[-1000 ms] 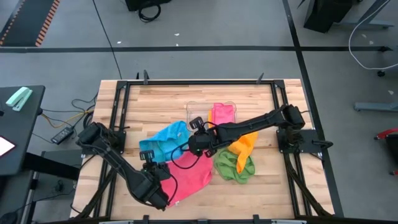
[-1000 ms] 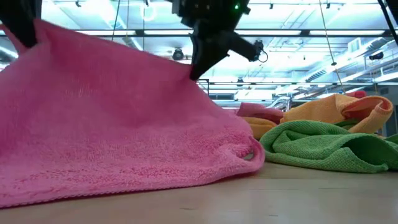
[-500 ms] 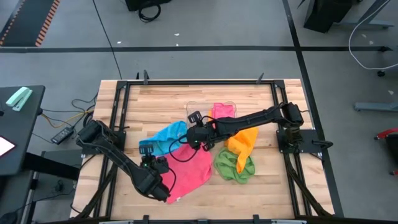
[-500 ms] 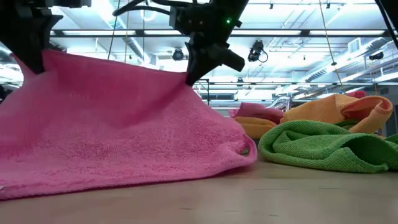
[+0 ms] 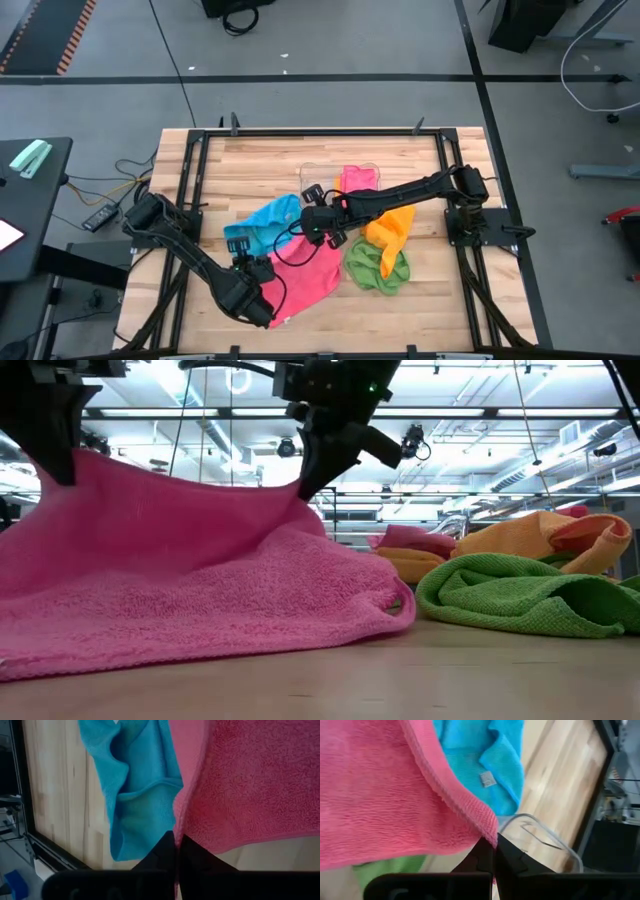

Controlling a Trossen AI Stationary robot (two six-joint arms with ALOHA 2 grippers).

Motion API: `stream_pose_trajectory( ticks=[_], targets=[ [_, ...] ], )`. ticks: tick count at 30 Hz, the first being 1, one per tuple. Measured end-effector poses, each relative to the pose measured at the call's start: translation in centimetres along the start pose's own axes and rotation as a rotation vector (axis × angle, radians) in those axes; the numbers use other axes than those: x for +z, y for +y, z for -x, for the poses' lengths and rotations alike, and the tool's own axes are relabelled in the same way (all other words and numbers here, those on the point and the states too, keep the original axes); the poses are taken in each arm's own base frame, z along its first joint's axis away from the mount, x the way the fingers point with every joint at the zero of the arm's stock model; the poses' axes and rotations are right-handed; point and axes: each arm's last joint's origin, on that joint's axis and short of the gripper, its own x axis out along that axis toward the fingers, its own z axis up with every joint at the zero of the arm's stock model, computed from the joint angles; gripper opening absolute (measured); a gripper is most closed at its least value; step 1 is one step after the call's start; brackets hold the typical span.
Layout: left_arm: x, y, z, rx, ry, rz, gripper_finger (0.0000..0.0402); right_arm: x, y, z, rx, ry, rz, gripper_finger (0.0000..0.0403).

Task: Fold microfiber towels
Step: Fold the pink microfiber cloth

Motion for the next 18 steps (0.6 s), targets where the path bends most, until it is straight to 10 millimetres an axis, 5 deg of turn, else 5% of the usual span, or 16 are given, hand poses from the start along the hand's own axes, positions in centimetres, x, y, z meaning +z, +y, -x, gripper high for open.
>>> stream_pose_trajectory(
  ticks=[18],
  targets=[
    [0.2, -0.2, 0.0, -0.018, -0.019, 0.031, 0.0020, -0.8, 1.9, -1.4, 0.126, -0.027, -0.005, 0.0007]
  ],
)
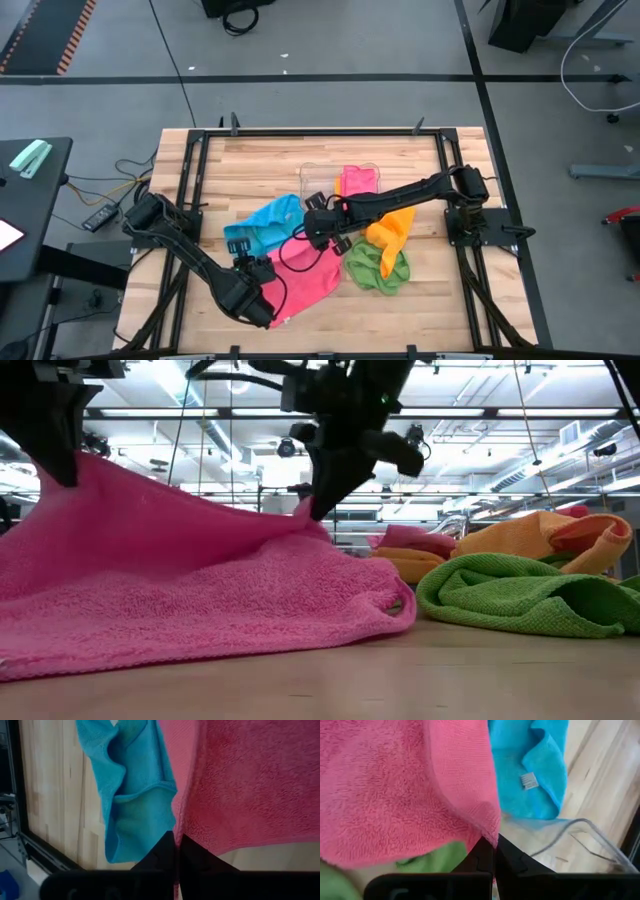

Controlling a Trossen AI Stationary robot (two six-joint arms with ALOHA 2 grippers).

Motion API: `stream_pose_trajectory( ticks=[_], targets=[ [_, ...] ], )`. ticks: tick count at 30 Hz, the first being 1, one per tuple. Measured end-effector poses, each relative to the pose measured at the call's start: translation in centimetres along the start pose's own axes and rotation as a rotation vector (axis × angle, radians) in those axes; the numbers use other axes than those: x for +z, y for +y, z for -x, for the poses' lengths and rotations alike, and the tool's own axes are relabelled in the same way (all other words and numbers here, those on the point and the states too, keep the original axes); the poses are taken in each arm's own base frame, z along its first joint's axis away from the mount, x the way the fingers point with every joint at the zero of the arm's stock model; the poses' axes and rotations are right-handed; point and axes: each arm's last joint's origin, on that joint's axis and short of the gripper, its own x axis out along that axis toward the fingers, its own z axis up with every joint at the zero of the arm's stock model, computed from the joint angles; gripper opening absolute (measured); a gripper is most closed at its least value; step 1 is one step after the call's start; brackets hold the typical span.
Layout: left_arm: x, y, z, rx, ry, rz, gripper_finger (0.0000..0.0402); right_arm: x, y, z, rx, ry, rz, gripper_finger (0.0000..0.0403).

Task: Fold microfiber towels
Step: Fold the pink microfiber cloth

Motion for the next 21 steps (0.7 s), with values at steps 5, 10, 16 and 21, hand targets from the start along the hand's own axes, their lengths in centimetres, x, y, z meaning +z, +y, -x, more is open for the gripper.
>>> stream_pose_trajectory(
  ticks=[5, 10, 16, 21],
  targets=[
    [0.2, -0.2, 0.0, -0.013, -0.022, -0.020, 0.0031, -0.7, 0.9, -1.2, 0.000, 0.009, 0.022, 0.0007],
    [0.0, 0.1, 0.0, 0.014, 0.000, -0.023, 0.0014, -0.8, 1.0, -1.2, -0.055, 0.042, 0.027, 0.0007],
    [-0.2, 0.3, 0.5, -0.012, -0.010, -0.002, 0.0014, -0.3, 1.6, 0.0, -0.087, 0.037, 0.067, 0.0007],
    [-0.4, 0.8, 1.2, -0.031, -0.026, 0.007, 0.0033, 0.2, 1.6, 1.6, -0.124, 0.019, 0.084, 0.0007]
  ],
)
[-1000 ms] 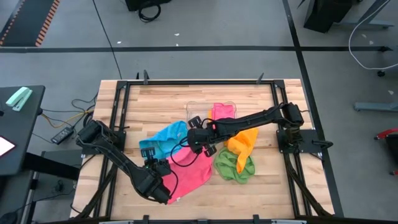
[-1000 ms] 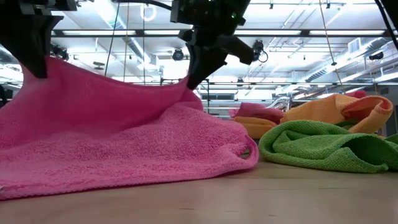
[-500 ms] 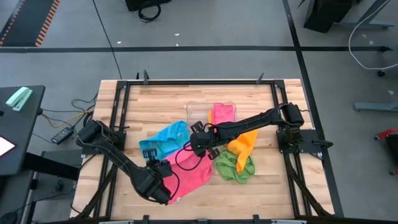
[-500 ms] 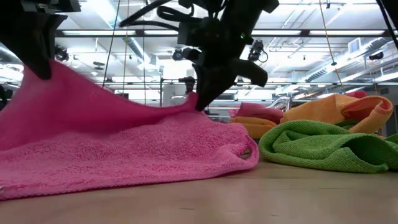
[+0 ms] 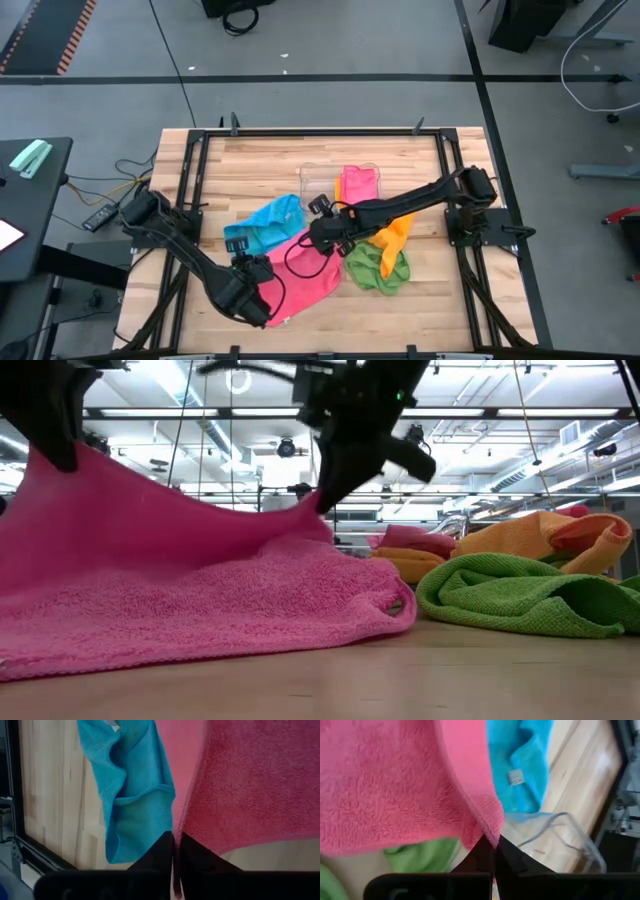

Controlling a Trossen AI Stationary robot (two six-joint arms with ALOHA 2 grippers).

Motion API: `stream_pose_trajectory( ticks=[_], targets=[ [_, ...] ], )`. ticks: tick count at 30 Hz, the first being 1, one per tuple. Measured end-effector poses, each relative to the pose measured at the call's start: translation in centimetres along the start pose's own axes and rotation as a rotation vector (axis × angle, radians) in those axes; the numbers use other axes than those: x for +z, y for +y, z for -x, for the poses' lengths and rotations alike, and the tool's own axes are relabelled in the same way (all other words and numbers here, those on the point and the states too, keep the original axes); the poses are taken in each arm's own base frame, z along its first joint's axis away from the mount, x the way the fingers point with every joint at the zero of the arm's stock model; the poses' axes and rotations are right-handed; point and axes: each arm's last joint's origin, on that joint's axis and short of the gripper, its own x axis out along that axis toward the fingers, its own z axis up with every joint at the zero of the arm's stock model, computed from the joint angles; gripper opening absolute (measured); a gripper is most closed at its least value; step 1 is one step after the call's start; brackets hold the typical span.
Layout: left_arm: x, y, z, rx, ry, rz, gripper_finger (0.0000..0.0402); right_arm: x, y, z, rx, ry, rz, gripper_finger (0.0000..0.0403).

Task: Fold microfiber towels
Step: Fold the pink microfiber cloth

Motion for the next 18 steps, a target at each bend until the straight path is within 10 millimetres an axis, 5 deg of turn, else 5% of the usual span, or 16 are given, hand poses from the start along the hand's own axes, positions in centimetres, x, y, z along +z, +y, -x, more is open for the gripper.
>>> stream_pose_trajectory(
  ticks=[9, 18],
  targets=[
    [0.1, -0.5, 0.8, -0.093, -0.060, -0.009, 0.0010, 0.9, 1.2, 2.4, 0.050, -0.067, 0.013, 0.0007],
    [-0.4, -0.2, 0.8, -0.076, -0.004, 0.006, 0.0026, 0.8, 0.6, 4.6, -0.080, -0.048, -0.054, 0.0007]
  ],
)
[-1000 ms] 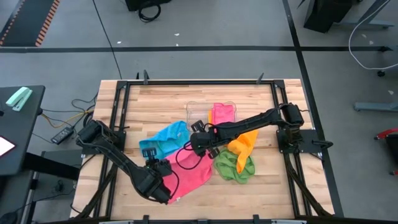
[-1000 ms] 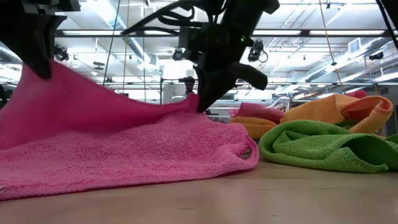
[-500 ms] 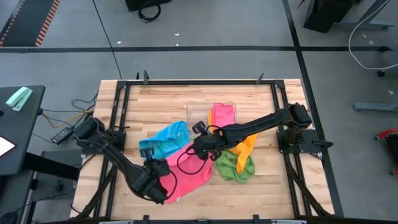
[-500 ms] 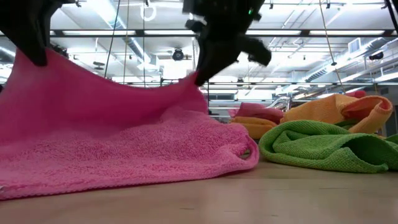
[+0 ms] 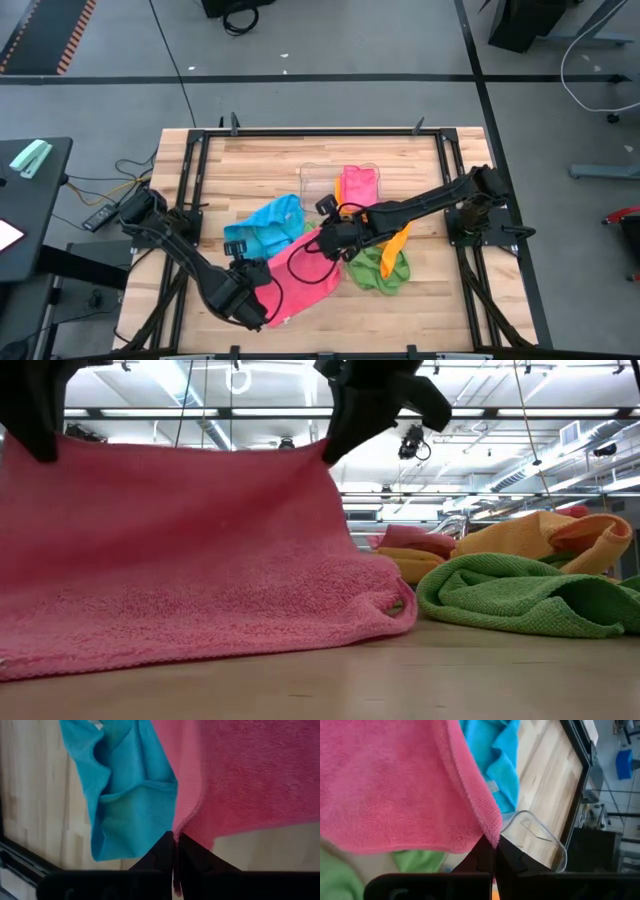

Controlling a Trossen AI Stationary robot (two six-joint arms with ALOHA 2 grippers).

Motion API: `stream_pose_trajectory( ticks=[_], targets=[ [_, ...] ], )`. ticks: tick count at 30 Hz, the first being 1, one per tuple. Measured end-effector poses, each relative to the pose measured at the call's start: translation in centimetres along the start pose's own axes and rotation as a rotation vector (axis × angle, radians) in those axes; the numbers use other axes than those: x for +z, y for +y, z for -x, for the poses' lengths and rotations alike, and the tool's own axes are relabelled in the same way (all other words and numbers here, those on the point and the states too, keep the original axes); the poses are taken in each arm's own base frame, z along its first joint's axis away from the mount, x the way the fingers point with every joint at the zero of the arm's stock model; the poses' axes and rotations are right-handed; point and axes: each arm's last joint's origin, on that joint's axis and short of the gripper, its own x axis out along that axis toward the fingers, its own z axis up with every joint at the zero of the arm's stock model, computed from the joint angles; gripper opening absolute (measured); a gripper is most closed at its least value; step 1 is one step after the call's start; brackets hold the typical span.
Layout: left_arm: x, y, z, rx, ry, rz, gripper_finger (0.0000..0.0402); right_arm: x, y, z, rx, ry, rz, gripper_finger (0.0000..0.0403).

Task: Fold microfiber towels
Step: Fold the pink microfiber cloth

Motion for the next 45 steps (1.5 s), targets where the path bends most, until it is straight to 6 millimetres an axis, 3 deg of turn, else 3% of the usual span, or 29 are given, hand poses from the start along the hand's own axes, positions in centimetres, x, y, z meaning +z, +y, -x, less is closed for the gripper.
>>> stream_pose_trajectory(
  ticks=[7, 13, 21, 32, 39, 45],
  targets=[
    [-0.1, -0.2, 0.2, -0.015, 0.011, -0.005, 0.0010, 0.2, 0.7, 0.7, -0.010, 0.007, 0.005, 0.0007],
    [-0.5, 0.3, 0.2, 0.025, 0.059, -0.010, 0.0023, 0.2, 0.3, 0.9, -0.143, 0.056, 0.020, 0.0007],
    [-0.7, 0.5, 0.2, 0.037, 0.090, -0.004, 0.0013, 0.2, 0.2, 0.9, -0.149, 0.059, 0.034, 0.0007],
    [0.0, -0.5, 0.2, -0.062, 0.023, 0.033, 0.0027, 0.1, 0.4, 0.6, 0.061, -0.030, -0.041, 0.0007],
    [0.7, -1.6, 0.4, -0.167, -0.053, 0.077, 0.0007, 0.4, 1.4, 0.9, 0.202, -0.076, -0.072, 0.0007],
    [1.3, -2.3, 0.6, -0.251, -0.109, 0.118, 0.0021, -0.2, 2.6, 0.3, 0.236, -0.054, -0.067, 0.0007]
  ],
)
